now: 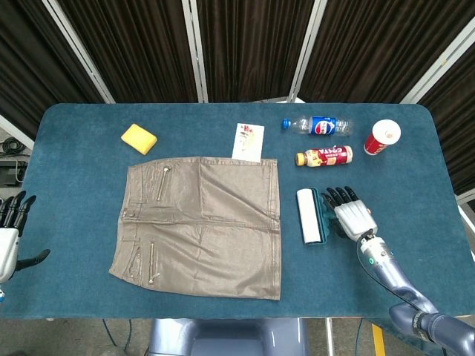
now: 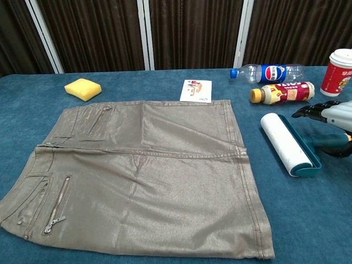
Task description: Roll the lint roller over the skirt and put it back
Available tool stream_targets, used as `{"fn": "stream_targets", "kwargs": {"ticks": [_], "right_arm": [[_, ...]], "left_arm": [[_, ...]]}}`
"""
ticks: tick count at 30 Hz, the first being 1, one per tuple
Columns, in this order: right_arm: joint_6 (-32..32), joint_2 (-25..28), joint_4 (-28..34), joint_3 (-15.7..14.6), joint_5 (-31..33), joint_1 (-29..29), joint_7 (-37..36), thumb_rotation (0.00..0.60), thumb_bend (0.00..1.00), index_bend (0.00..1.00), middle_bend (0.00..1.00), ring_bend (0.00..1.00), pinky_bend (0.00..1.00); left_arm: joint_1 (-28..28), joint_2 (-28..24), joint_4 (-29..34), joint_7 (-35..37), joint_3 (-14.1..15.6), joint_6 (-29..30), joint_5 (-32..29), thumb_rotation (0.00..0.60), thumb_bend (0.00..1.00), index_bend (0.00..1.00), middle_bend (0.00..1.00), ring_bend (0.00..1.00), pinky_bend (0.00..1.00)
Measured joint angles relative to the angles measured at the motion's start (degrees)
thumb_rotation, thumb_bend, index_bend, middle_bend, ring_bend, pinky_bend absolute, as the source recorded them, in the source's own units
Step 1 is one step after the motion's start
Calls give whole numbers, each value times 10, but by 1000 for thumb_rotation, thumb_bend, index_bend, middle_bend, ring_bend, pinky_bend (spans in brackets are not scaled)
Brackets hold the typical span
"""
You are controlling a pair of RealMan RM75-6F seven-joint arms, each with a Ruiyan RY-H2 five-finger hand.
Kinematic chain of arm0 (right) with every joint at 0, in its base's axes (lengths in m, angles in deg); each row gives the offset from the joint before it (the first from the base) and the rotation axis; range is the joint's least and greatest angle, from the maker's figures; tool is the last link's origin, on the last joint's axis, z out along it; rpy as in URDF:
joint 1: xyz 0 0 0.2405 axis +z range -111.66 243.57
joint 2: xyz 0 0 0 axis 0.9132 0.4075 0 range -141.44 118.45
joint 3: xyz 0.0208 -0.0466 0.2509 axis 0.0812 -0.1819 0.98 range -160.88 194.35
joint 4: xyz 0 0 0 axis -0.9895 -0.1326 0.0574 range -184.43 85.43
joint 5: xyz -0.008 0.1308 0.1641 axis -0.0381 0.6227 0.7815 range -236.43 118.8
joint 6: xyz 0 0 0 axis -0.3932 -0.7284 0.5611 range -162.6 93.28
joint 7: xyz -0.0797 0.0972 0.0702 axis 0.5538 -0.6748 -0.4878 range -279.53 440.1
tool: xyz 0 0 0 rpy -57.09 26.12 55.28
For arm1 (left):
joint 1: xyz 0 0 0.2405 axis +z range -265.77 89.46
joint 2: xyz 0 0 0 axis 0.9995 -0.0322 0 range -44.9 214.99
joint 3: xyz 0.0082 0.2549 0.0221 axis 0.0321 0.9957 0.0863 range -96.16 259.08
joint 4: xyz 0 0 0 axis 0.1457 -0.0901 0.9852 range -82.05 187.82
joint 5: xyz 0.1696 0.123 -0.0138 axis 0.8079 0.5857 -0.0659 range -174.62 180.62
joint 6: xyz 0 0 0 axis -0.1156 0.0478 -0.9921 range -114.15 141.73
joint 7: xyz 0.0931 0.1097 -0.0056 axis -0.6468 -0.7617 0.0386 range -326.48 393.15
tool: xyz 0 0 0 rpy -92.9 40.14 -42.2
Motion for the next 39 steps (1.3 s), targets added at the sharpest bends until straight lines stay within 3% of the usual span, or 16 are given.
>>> {"fn": "stream_targets", "kwargs": {"ticks": [8,11,14,16,21,32,39], "right_arm": [[17,-35,-83,-12,-11,20,-15,600,385,123,80,0,0],[21,-41,-101,-15,-13,25,-20,600,394,154,151,34,2],[23,-45,-114,-17,-13,27,-27,600,445,226,278,170,142],[17,-49,-124,-17,-15,28,-31,600,530,302,369,270,280],[-16,-60,-148,-19,-25,25,-54,600,659,438,459,358,370],[-108,-64,-177,-31,-68,22,-124,600,772,504,497,388,398],[-149,-30,-112,-28,-92,35,-107,600,780,504,497,388,398]], "left_arm": [[-3,5,-2,-6,1,-4,-2,600,0,0,0,0,0],[-4,6,-2,-9,0,-7,-4,600,0,0,0,0,0],[-5,8,-3,-11,0,-8,-6,600,0,0,0,0,0],[-5,8,-4,-11,0,-8,-7,600,0,0,0,0,0],[-6,10,-5,-13,0,-11,-10,600,0,0,0,0,0],[-7,7,-1,-7,0,-14,-10,600,0,0,0,0,0],[-7,-1,6,7,1,-11,-2,600,0,0,0,0,0]]}}
